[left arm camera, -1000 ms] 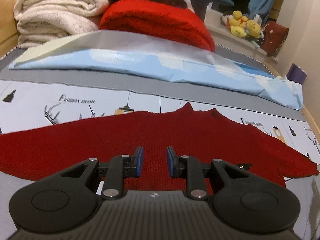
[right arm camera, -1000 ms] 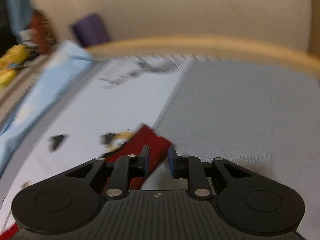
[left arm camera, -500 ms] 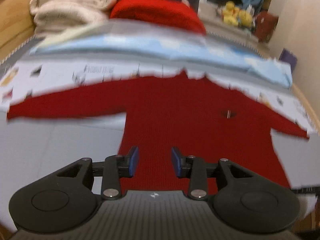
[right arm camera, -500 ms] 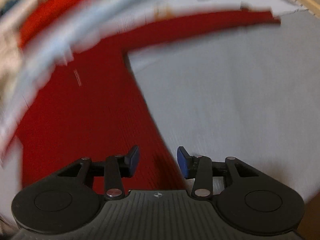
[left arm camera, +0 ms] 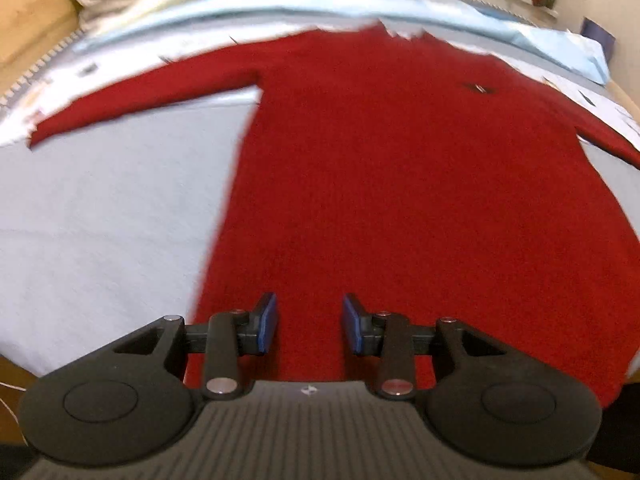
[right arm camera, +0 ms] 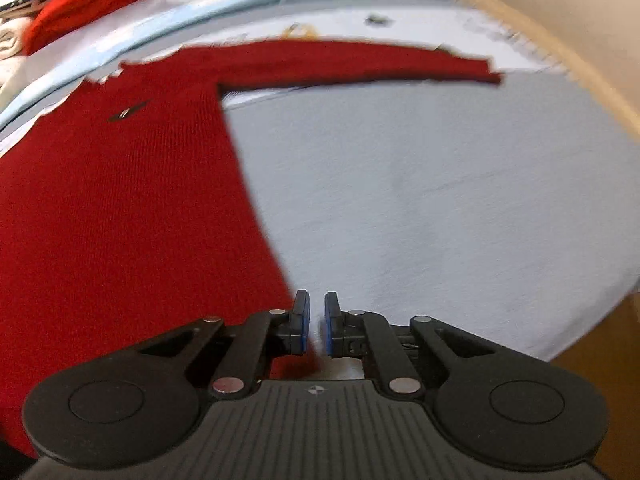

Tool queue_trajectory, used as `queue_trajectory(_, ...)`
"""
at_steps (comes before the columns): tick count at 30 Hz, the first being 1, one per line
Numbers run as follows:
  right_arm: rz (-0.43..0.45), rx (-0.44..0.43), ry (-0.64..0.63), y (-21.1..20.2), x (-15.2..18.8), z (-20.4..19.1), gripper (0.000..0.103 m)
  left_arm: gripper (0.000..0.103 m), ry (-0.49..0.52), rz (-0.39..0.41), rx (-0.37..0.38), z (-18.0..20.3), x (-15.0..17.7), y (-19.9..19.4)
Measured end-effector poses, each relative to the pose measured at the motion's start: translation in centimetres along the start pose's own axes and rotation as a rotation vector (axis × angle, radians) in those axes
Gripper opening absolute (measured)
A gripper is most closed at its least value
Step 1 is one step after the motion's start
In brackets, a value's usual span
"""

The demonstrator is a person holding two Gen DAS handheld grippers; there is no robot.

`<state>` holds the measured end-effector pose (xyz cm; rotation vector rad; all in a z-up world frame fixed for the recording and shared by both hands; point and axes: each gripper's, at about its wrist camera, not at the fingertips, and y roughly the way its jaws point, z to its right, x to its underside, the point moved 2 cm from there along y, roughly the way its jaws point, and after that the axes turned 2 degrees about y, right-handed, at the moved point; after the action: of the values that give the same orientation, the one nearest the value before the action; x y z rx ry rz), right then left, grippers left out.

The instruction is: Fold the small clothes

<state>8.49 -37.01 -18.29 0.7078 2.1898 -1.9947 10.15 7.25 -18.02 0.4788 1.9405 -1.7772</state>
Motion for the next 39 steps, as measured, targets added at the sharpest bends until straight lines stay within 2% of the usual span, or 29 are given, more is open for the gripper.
queue_trajectory(2, -0.003, -0.043, -0.012, 0.0, 0.0, -0.3, 0.038, 0.044, -0.018, 0.014, -0.040, -1.4, 0.0, 0.1)
queue_trajectory(4, -0.040, -0.045, -0.052, 0.7, 0.6, -0.8, 0.044, 0.044, -0.034, -0.009, -0.076, -2.7, 0.5, 0.7)
queue_trajectory(6, -0.106, -0.026, -0.077, 1.8, 1.3, -1.2, 0.042, 0.044, -0.041, -0.049, -0.096, -3.4, 1.1, 1.3)
queue_trajectory(7, -0.138, -0.015, -0.084, 2.4, 1.7, -1.4, 0.024, 0.043, -0.038, -0.066, -0.095, -3.6, 1.5, 1.6)
queue_trajectory(8, -0.152, 0.000, -0.092, 2.5, 1.8, -1.4, 0.015, 0.040, -0.026, -0.074, -0.091, -3.7, 1.8, 1.7)
queue_trajectory(9, -0.133, 0.022, -0.095, 1.9, 1.8, -1.6, 0.015, 0.035, -0.012, -0.069, -0.086, -3.8, 1.9, 1.7)
queue_trajectory(11, -0.043, 0.034, -0.071, -0.6, 1.0, -1.8, 0.016, 0.011, 0.008, -0.066, -0.098, -3.8, 1.7, 1.6)
queue_trajectory(12, 0.027, 0.007, -0.054, -2.4, 0.6, -2.0, 0.017, 0.011, 0.013, -0.063, -0.119, -3.9, 1.7, 1.5)
queue_trajectory(13, 0.098, -0.033, -0.048, -4.4, 0.3, -2.2, 0.022, 0.011, 0.007, -0.056, -0.124, -4.0, 1.5, 1.3)
queue_trajectory(14, 0.155, -0.069, -0.047, -6.1, 0.2, -2.4, 0.031, 0.012, -0.004, -0.046, -0.126, -3.9, 1.4, 1.1)
queue_trajectory(16, 0.249, -0.146, -0.037, -9.4, 0.7, -2.5, 0.040, 0.013, 0.013, 0.002, -0.120, -2.0, 1.0, 0.5)
queue_trajectory(17, 0.275, -0.168, -0.027, -10.6, 1.1, -2.3, 0.040, 0.013, 0.036, 0.034, -0.109, -1.1, 0.8, 0.1)
queue_trajectory(20, 0.307, -0.187, 0.050, -13.0, 3.2, -1.3, 0.040, 0.017, 0.094, 0.094, -0.041, 1.8, 0.6, -0.8)
queue_trajectory(23, 0.320, -0.195, 0.092, -14.5, 4.6, -0.7, 0.040, 0.017, 0.137, 0.086, 0.011, 4.7, 0.9, -0.8)
queue_trajectory(25, 0.331, -0.197, 0.088, -15.5, 5.1, -0.6, 0.040, 0.019, 0.138, 0.052, 0.029, 5.6, 1.1, -0.2)
queue_trajectory(26, 0.339, -0.196, 0.084, -15.9, 5.4, -0.3, 0.040, 0.026, 0.134, 0.018, 0.037, 6.0, 1.3, 0.3)
queue_trajectory(28, 0.357, -0.195, 0.091, -16.7, 5.7, 0.5, 0.040, 0.032, 0.140, -0.090, 0.041, 6.8, 2.0, 1.9)
queue_trajectory(31, 0.383, -0.200, 0.100, -18.5, 6.1, 1.4, 0.040, 0.033, 0.155, -0.049, 0.009, 7.1, 1.2, 1.8)
queue_trajectory(33, 0.412, -0.216, 0.096, -20.2, 5.7, 1.9, 0.040, 0.033, 0.133, -0.022, 0.040, 7.2, 0.9, 1.5)
queue_trajectory(39, 0.511, -0.219, 0.071, -23.7, 3.9, 3.2, 0.041, 0.033, 0.137, -0.017, 0.049, 7.3, 0.9, 1.4)
